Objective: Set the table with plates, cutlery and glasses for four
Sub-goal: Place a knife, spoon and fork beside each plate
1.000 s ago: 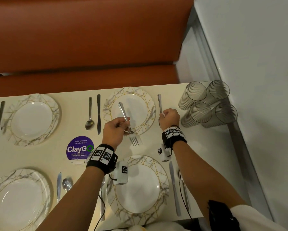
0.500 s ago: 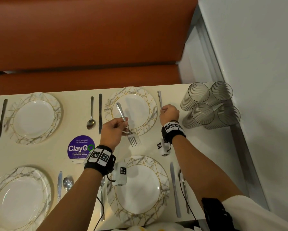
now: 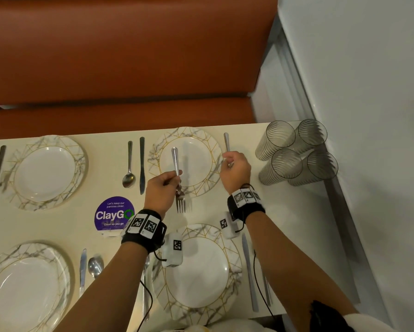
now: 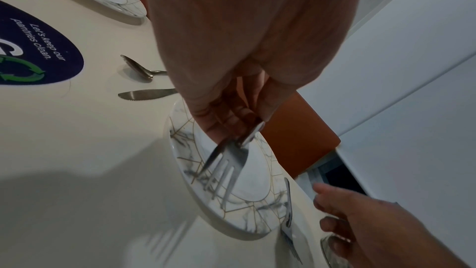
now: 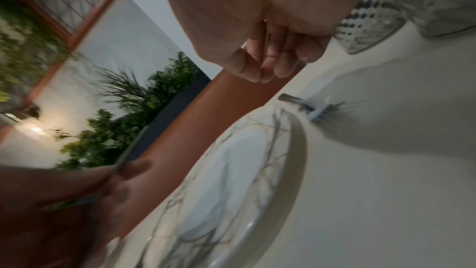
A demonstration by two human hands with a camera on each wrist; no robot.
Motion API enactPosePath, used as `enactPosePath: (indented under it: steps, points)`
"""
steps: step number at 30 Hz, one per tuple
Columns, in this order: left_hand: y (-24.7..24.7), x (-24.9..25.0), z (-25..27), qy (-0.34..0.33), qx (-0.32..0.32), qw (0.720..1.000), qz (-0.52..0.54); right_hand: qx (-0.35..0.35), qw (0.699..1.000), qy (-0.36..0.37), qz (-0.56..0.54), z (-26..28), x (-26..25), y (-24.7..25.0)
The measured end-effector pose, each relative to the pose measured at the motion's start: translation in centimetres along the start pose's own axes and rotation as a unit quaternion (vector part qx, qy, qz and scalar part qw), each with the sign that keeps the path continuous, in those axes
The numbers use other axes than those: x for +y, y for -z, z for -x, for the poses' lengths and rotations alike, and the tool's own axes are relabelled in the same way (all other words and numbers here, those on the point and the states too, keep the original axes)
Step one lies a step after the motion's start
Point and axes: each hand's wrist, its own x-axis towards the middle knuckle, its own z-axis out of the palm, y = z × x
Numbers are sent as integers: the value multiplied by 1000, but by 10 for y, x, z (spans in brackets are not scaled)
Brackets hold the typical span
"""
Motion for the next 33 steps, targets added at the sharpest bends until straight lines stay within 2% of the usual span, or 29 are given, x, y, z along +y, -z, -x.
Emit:
enactPosePath:
  steps: [2, 5, 8, 11, 19, 25, 28, 33]
  points:
    - [2, 1, 1, -2, -4, 1000, 1, -33, 999, 20, -31, 18, -17, -2]
    - [7, 0, 5, -1, -9, 1000, 23, -121, 990, 34, -61, 46, -42, -9]
    - [21, -4, 9, -8, -1, 1000, 27, -204, 976, 19, -71, 71, -59, -22]
    - [43, -9, 12, -15, 2, 1000, 27, -246, 966, -11, -79, 90, -75, -38]
    - [141, -26, 7, -11, 18, 999, 30, -275, 957, -29, -87, 131, -139, -99]
    - [236, -39, -9, -23, 35, 999, -9, -328, 942, -41, -64, 145, -196, -174]
    - [277, -47, -14, -24, 31, 998, -56, -323, 941, -76, -68, 144, -218, -208]
    - [326, -71, -21, -2, 7, 991, -130, -297, 948, -114, 1, 127, -229, -261]
